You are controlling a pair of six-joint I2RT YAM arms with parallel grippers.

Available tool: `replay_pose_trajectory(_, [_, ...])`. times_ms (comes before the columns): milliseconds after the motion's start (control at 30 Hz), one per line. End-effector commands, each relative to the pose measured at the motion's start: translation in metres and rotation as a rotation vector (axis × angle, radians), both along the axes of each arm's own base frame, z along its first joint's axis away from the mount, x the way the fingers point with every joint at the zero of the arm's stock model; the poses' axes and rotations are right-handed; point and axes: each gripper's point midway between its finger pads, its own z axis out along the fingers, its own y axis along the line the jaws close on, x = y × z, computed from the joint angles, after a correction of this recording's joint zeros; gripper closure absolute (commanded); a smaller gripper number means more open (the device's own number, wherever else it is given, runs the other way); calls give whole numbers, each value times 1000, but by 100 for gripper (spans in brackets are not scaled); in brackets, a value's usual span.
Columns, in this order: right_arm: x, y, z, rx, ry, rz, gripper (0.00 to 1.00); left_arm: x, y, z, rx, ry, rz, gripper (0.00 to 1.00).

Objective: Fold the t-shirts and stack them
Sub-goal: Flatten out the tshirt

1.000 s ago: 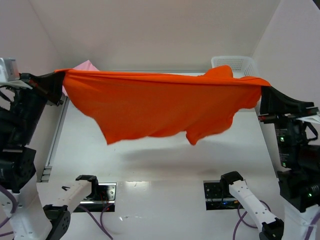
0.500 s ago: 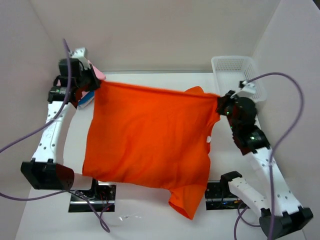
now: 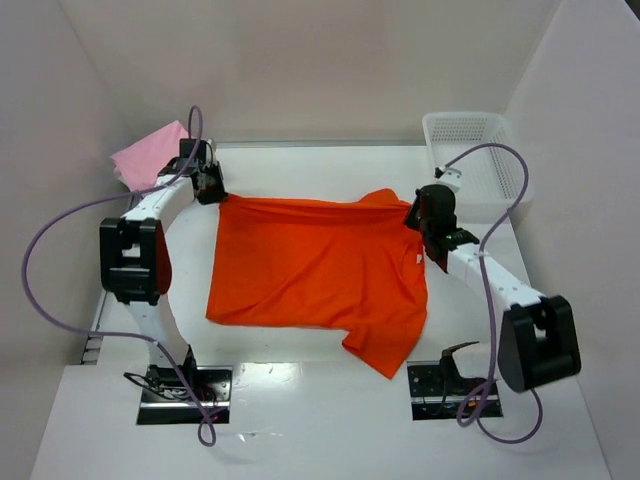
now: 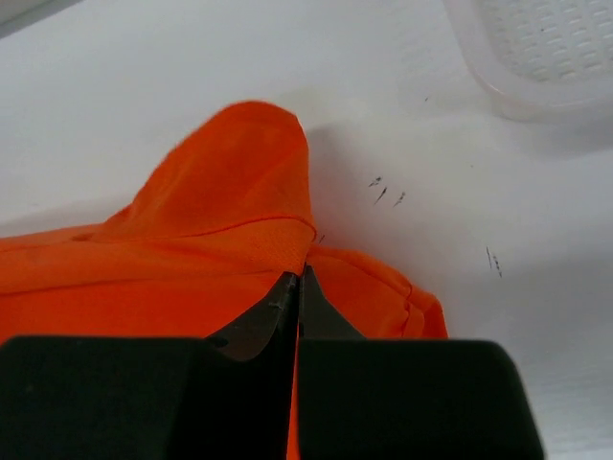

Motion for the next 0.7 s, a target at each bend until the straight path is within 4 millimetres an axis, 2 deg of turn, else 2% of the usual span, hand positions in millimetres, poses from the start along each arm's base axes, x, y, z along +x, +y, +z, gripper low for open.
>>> replay_pose_trajectory(0, [46,-2,19,11,-126,-49,100,42,5,23,12,-109,1,100])
replay_pose_trajectory(33, [55,0,21,12,-131,-49,100,47,5,22,12,-111,1,100])
replay_pose_trajectory(67, [62,-1,17,16,-129,-47,100,52,5,10,12,-91,1,100])
replay_pose_trajectory(100, [67,2,14,19,-123,-39,100,58,5,10,12,-96,1,100])
replay_pose_trajectory(133, [77,4,4,14,-106,-39,100,69,11,19,12,-125,12,100])
replay_pose_trajectory(167, [81,7,0,16,-96,-30,100,74,11,11,12,-113,12,100])
replay_pose_trajectory(267, [101,7,-8,15,-93,-40,100,89,13,13,-2,-139,6,100])
replay_pose_trajectory(333, [113,-4,-14,-1,-83,-67,100,97,11,14,-9,-148,-2,100])
replay_pose_trajectory(367, [117,-8,-15,-12,-80,-72,100,101,11,7,-10,-141,-2,100])
replay_pose_trajectory(400, [120,-13,-17,-13,-77,-81,100,109,12,16,-9,-167,-2,100])
replay_pose_trajectory(433, [123,-24,-18,-14,-75,-104,100,111,10,16,-15,-170,-8,100])
replay_pose_trajectory(467, [129,-26,-20,-6,-80,-101,100,114,10,12,-15,-165,-8,100])
replay_pose_trajectory(500, [132,-31,-21,-2,-73,-102,100,116,10,16,-15,-174,-9,100])
replay_pose_trajectory(533, [136,-35,-13,-8,-88,-108,100,116,10,9,-9,-163,-15,100])
replay_pose_trajectory(567, [139,-42,-22,-19,-72,-116,100,120,12,7,-1,-166,-7,100])
replay_pose_trajectory(600, [141,-39,-22,-15,-66,-104,100,121,15,11,7,-169,1,100])
replay_pose_trajectory(667, [150,-36,-17,-32,-69,-72,100,121,20,6,8,-160,11,100])
